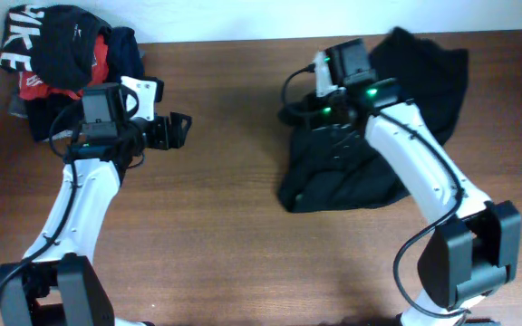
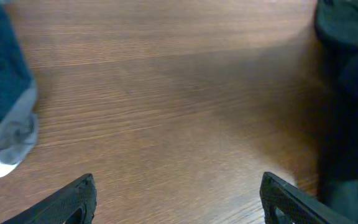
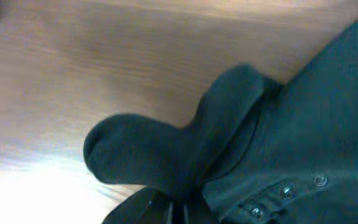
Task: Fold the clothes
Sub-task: 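Reach the right gripper to the black polo shirt and grasp it, then drag the black shirt left toward table center with the right gripper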
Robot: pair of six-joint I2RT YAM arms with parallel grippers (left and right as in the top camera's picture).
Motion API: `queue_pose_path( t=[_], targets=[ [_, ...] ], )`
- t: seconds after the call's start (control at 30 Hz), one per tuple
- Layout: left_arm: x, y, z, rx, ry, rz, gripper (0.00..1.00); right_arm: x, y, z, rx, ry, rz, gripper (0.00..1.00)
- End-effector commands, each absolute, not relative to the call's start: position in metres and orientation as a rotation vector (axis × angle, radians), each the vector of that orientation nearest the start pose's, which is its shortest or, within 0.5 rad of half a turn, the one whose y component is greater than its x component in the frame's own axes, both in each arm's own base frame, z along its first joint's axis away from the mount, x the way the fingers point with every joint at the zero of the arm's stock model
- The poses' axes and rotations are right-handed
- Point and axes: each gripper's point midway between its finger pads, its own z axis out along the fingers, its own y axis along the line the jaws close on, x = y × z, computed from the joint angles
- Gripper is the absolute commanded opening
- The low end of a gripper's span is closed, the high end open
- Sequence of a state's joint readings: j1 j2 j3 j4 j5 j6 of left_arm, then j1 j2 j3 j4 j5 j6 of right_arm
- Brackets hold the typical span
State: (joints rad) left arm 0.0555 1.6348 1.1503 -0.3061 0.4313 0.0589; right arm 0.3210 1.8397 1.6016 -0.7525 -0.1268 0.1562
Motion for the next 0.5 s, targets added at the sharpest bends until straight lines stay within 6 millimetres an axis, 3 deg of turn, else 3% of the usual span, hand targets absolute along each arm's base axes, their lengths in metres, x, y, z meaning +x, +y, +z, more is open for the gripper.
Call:
queue_pose_path(
  t=[0.0,0.03,0.07,0.17,0.2,0.3,0.33,0.47],
  targets=[
    [0.452,-0.035,0.156,0.176,2.296,-0.452,0.84,0.444,0.201,0.179,-0.309,2.522,0.408,0.17],
    [0.452,-0.032,0.156,0.168,2.296,-0.45,0.84,0.445,0.205,0.182,-0.318,2.51,0.413,0.25],
    [0.452,-0.03,0.156,0.164,2.296,-0.449,0.84,0.447,0.207,0.186,-0.32,2.498,0.418,0.42],
    [0.452,-0.026,0.156,0.143,2.296,-0.45,0.84,0.452,0.204,0.204,-0.308,2.471,0.421,0.58],
    [0.452,-0.025,0.156,0.137,2.297,-0.45,0.84,0.454,0.2,0.213,-0.296,2.465,0.418,0.73],
    [0.452,-0.026,0.157,0.136,2.295,-0.457,0.84,0.458,0.182,0.233,-0.258,2.464,0.397,0.94],
    [0.452,-0.027,0.158,0.141,2.291,-0.468,0.83,0.459,0.172,0.239,-0.248,2.469,0.382,0.99],
    [0.447,-0.049,0.167,0.212,2.25,-0.61,0.83,0.459,0.116,0.245,-0.14,2.531,0.286,0.99]
  ],
)
